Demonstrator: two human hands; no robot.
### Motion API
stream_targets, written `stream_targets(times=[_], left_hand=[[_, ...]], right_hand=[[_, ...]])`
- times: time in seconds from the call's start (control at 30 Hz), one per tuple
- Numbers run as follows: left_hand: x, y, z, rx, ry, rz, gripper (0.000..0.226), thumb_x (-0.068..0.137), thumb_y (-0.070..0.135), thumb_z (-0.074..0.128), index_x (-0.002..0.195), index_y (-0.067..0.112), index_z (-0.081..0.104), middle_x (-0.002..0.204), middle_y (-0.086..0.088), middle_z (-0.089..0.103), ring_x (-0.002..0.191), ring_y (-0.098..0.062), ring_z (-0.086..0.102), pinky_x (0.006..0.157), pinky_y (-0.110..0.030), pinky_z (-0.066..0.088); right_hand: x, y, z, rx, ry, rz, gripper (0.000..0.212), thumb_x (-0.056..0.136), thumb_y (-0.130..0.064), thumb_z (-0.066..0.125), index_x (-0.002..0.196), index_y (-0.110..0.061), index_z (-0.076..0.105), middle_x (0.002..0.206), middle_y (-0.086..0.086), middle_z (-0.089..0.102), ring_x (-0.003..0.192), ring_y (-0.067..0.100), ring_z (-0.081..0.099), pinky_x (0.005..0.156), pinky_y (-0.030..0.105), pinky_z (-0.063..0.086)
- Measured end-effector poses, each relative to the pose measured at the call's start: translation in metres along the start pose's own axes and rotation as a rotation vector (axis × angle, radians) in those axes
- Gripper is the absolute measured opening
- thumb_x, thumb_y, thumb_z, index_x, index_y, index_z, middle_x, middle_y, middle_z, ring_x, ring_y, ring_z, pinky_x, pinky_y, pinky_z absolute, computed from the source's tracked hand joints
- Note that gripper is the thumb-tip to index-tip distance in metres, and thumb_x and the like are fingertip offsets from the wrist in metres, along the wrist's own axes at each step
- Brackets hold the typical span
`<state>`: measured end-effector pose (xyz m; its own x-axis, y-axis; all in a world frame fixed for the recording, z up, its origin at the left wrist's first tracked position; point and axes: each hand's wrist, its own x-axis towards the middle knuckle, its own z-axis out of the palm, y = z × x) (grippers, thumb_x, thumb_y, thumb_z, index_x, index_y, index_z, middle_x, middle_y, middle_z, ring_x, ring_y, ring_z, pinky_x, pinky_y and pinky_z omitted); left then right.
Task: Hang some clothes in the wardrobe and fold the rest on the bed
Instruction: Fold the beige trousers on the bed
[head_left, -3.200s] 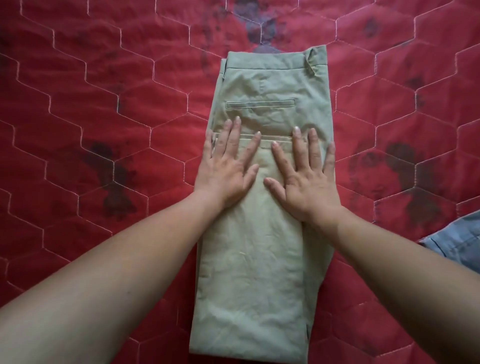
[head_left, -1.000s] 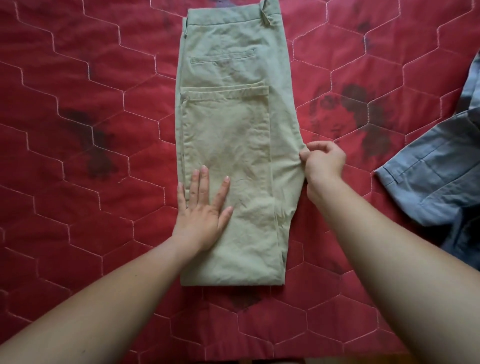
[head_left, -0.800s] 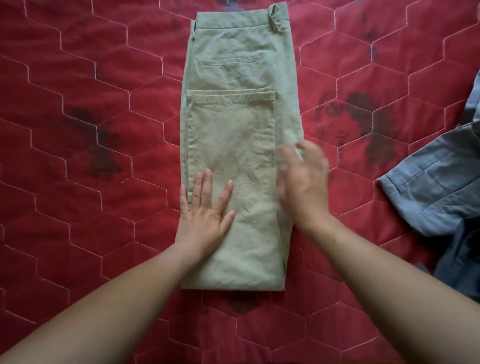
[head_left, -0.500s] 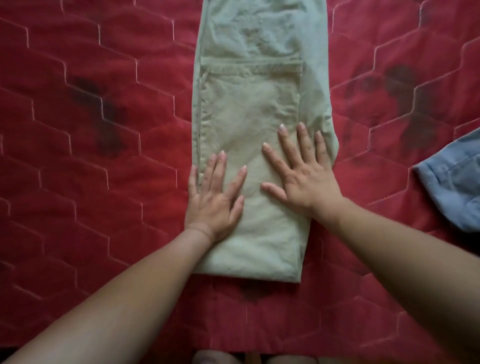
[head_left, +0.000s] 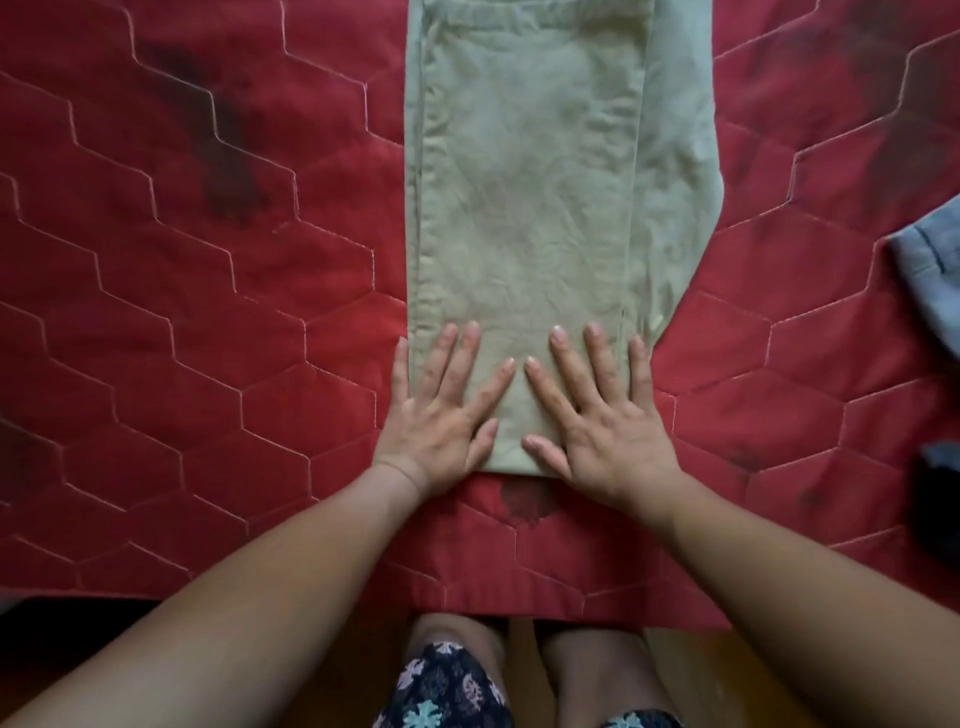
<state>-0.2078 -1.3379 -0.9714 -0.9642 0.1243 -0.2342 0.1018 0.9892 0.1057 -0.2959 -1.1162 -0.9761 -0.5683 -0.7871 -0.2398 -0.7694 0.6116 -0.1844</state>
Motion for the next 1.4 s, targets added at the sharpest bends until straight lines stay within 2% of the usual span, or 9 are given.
stream_targets(times=[0.23, 0.37, 0.5, 0.67, 0.8, 1.0, 1.2, 1.3, 1.4], left_hand=[[0.064, -0.034, -0.073, -0.272, 0.082, -0.249, 0.061, 0.091, 0.036, 0.057, 0.149, 0.021, 0.046, 0.156, -0.021, 0.033, 0.146, -0.037, 0.031, 0.116, -0.061, 0.028], [0.167, -0.084, -0.116, -0.385, 0.090, -0.339, 0.070, 0.093, 0.019, 0.062, 0.155, 0.016, 0.032, 0.159, -0.017, 0.022, 0.146, -0.036, 0.025, 0.117, -0.054, 0.030], [0.255, -0.116, -0.140, -0.279, -0.070, -0.300, 0.080, 0.092, 0.019, 0.060, 0.159, 0.023, 0.017, 0.163, -0.012, 0.015, 0.149, -0.034, 0.018, 0.117, -0.052, 0.029], [0.298, -0.133, -0.155, -0.208, -0.093, -0.325, 0.044, 0.085, 0.035, 0.067, 0.124, 0.020, 0.052, 0.132, -0.013, 0.050, 0.123, -0.037, 0.045, 0.099, -0.047, 0.042], [0.284, -0.141, -0.161, -0.417, -0.167, -0.396, 0.016, 0.081, 0.026, 0.065, 0.081, 0.025, 0.049, 0.098, -0.006, 0.061, 0.108, -0.034, 0.055, 0.090, -0.042, 0.046], [0.290, -0.163, -0.194, -0.681, -0.149, -0.352, 0.020, 0.081, 0.004, 0.062, 0.094, 0.019, 0.061, 0.081, 0.004, 0.062, 0.083, -0.021, 0.060, 0.070, -0.028, 0.045], [0.371, -0.181, -0.222, -0.734, 0.133, -0.467, 0.059, 0.088, 0.004, 0.062, 0.141, 0.022, 0.047, 0.130, -0.008, 0.057, 0.112, -0.023, 0.059, 0.087, -0.031, 0.052], [0.357, -0.156, -0.194, -0.595, 0.143, -0.492, 0.068, 0.094, 0.016, 0.057, 0.155, 0.024, 0.027, 0.163, -0.014, 0.019, 0.148, -0.031, 0.025, 0.118, -0.040, 0.028], [0.309, -0.119, -0.144, -0.316, 0.033, -0.328, 0.070, 0.100, 0.039, 0.050, 0.159, 0.032, 0.013, 0.168, -0.008, -0.012, 0.155, -0.027, -0.011, 0.123, -0.052, 0.005]], right_hand=[[0.043, 0.022, -0.076, 0.319, 0.121, 0.268, 0.049, 0.091, -0.042, 0.061, 0.133, -0.016, 0.060, 0.149, 0.019, 0.041, 0.132, 0.038, 0.044, 0.105, 0.053, 0.040], [0.137, 0.085, -0.125, 0.465, 0.168, 0.387, 0.053, 0.088, -0.014, 0.065, 0.140, -0.009, 0.052, 0.146, 0.022, 0.036, 0.125, 0.039, 0.048, 0.103, 0.050, 0.045], [0.214, 0.117, -0.151, 0.352, 0.167, 0.440, 0.068, 0.091, -0.019, 0.059, 0.152, -0.019, 0.029, 0.141, 0.021, 0.033, 0.104, 0.042, 0.055, 0.086, 0.049, 0.051], [0.252, 0.135, -0.157, 0.365, 0.103, 0.582, 0.047, 0.093, -0.026, 0.054, 0.136, -0.013, 0.039, 0.131, 0.020, 0.040, 0.096, 0.044, 0.058, 0.082, 0.044, 0.047], [0.248, 0.143, -0.165, 0.424, 0.075, 0.568, 0.027, 0.085, -0.014, 0.054, 0.111, -0.015, 0.048, 0.108, 0.014, 0.056, 0.096, 0.040, 0.058, 0.080, 0.043, 0.047], [0.245, 0.160, -0.199, 0.586, 0.107, 0.542, 0.030, 0.081, -0.009, 0.053, 0.107, -0.023, 0.058, 0.103, 0.008, 0.070, 0.098, 0.032, 0.062, 0.083, 0.041, 0.050], [0.327, 0.202, -0.237, 0.548, 0.267, 0.616, 0.050, 0.085, -0.006, 0.047, 0.133, -0.017, 0.050, 0.125, 0.019, 0.057, 0.112, 0.038, 0.056, 0.095, 0.041, 0.048], [0.316, 0.178, -0.211, 0.366, 0.273, 0.584, 0.053, 0.089, -0.016, 0.052, 0.141, -0.017, 0.041, 0.145, 0.022, 0.035, 0.127, 0.042, 0.042, 0.104, 0.050, 0.043], [0.274, 0.149, -0.157, 0.079, 0.096, 0.390, 0.068, 0.096, -0.051, 0.047, 0.156, -0.026, 0.025, 0.166, 0.018, 0.006, 0.151, 0.043, 0.008, 0.117, 0.066, 0.019]])
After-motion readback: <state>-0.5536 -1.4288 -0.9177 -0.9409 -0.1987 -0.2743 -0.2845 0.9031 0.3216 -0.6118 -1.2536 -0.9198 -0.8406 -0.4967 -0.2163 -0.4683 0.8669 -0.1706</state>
